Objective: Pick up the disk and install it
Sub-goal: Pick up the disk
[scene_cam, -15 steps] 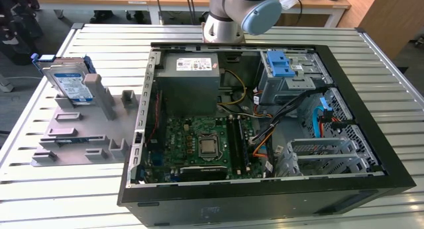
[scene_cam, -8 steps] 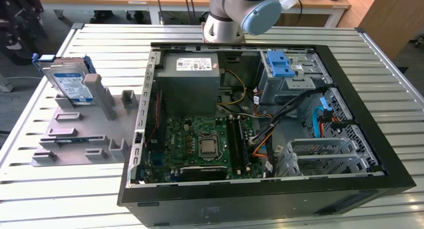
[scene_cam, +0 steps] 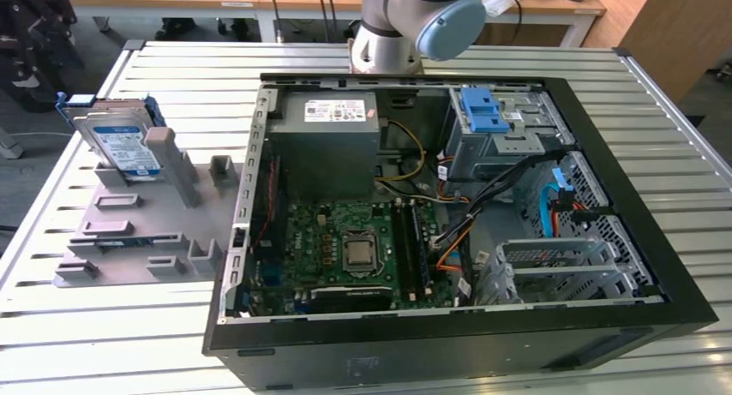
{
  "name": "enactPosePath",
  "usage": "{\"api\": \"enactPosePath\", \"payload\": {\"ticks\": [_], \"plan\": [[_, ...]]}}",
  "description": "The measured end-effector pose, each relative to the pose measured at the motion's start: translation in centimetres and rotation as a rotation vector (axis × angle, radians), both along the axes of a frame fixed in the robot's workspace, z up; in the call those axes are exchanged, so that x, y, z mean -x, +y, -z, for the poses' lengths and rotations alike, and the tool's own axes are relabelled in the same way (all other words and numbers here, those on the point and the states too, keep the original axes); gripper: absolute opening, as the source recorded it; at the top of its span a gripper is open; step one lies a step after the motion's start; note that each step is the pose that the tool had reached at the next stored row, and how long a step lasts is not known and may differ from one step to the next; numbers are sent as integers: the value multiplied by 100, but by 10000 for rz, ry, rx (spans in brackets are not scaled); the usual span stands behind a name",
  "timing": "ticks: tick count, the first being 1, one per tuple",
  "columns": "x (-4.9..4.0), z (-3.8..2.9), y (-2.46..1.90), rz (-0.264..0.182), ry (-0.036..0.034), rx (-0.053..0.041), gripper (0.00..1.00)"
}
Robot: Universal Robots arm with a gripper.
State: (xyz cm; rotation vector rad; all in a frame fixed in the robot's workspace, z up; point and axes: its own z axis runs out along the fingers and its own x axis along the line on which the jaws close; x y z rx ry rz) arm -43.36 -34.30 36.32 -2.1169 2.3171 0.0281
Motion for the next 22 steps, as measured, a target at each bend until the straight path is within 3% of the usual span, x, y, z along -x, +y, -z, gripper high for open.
{"api": "enactPosePath", "payload": {"ticks": [6, 18, 22], "plan": [[1, 19, 31, 1, -1, 23, 66], [1, 71, 36, 0, -3, 29, 66], [2, 101, 57, 0, -3, 29, 66]]}}
